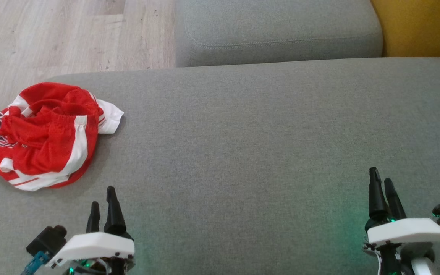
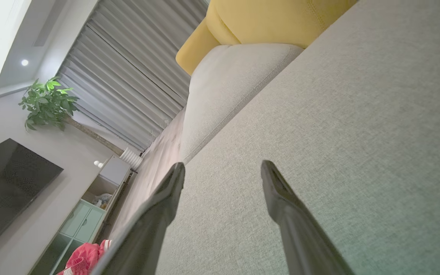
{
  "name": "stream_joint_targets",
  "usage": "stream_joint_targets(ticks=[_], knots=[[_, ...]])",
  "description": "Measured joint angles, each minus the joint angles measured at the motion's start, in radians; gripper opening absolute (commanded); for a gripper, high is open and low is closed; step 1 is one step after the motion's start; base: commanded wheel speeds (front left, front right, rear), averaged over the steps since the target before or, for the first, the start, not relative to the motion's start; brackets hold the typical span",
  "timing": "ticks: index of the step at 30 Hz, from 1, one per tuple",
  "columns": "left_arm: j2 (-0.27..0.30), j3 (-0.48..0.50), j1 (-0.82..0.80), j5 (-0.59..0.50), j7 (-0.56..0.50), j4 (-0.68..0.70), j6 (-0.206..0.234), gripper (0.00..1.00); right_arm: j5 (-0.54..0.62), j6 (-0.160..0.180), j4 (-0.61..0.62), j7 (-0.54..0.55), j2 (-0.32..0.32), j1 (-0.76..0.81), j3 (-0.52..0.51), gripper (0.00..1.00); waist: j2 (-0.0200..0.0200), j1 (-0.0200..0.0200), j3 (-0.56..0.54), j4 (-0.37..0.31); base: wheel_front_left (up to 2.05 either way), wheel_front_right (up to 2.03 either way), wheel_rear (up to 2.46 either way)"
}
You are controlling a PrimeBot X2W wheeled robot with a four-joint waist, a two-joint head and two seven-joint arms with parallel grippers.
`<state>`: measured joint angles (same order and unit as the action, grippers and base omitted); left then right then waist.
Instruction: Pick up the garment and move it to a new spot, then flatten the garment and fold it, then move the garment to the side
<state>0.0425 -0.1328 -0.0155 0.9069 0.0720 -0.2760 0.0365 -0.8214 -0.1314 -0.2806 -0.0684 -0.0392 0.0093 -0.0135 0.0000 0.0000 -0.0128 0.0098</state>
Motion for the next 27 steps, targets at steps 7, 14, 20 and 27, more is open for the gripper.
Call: stream_joint_targets(ticks=[7, 14, 20, 27], knots=[[0.001, -0.026, 0.000, -0.080, 0.018, 0.002, 0.014, 1.00, 0.089, 0.000, 0.010, -0.020, 0.000, 0.000, 0.004, 1.00, 0.0000, 0.0000, -0.006, 0.000, 0.00, 0.00, 0.00], [0.001, -0.037, 0.000, -0.155, 0.037, 0.002, 0.031, 1.00, 0.179, 0.000, 0.017, -0.039, 0.000, 0.000, 0.011, 1.00, 0.0000, 0.0000, -0.011, -0.002, 0.00, 0.00, 0.00], [0.001, -0.061, 0.000, -0.218, 0.057, 0.002, 0.049, 1.00, 0.256, 0.000, 0.023, -0.057, 0.000, 0.000, 0.018, 1.00, 0.0000, 0.0000, -0.009, -0.005, 0.00, 0.00, 0.00], [0.001, -0.080, -0.002, -0.295, 0.076, -0.002, 0.062, 1.00, 0.346, 0.000, 0.025, -0.079, -0.001, 0.000, 0.030, 1.00, 0.0000, 0.0000, -0.008, -0.006, 0.00, 0.00, 0.00]])
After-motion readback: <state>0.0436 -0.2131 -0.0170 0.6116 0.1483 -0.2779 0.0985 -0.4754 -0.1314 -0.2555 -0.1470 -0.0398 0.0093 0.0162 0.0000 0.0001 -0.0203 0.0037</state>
